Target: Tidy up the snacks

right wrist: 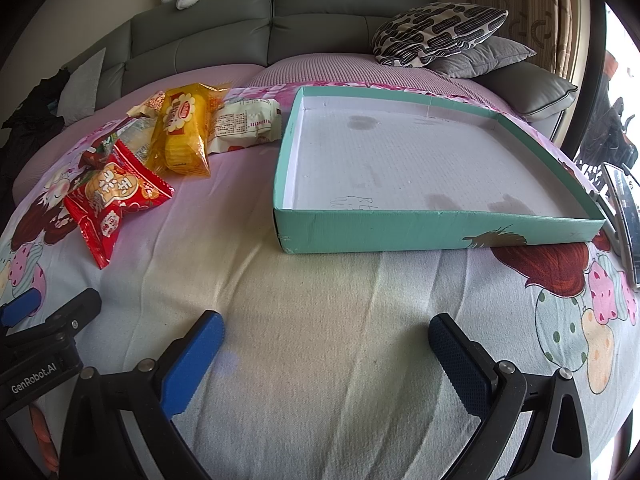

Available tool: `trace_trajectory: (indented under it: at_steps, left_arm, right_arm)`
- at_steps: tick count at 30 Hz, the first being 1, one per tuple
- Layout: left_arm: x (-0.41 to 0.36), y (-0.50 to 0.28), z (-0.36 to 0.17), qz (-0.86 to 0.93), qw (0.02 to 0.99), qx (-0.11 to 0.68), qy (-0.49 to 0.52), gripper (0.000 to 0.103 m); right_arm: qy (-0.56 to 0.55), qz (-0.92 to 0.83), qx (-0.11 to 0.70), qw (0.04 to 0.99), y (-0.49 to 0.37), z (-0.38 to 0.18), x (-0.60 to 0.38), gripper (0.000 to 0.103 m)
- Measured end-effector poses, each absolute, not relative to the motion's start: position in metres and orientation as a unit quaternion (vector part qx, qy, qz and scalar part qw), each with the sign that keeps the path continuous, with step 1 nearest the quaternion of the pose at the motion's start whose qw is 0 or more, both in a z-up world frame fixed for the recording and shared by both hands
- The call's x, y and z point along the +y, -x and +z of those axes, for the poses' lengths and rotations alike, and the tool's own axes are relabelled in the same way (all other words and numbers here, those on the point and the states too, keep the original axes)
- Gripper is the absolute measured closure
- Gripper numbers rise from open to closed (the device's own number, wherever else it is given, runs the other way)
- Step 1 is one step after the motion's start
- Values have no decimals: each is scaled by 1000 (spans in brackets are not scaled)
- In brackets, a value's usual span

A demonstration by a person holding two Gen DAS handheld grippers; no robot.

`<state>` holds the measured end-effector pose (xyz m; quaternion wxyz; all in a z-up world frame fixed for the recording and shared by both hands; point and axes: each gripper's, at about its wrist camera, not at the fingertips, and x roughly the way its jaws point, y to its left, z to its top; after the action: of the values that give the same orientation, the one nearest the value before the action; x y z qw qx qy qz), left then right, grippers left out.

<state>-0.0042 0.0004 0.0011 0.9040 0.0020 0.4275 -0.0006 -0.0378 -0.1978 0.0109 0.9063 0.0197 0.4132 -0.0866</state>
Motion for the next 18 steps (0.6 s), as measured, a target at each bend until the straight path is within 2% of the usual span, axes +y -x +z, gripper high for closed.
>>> trace_trajectory:
  at_steps: [12, 18]
  left_arm:
    - [3, 2, 4, -10, 900, 436, 0, 0]
    - [15, 7, 32, -32, 909, 415, 17, 0]
  right_arm:
    - [-24, -84, 410, 908, 41, 17, -199, 0]
    - [-35, -60, 370, 926, 42, 51, -188, 0]
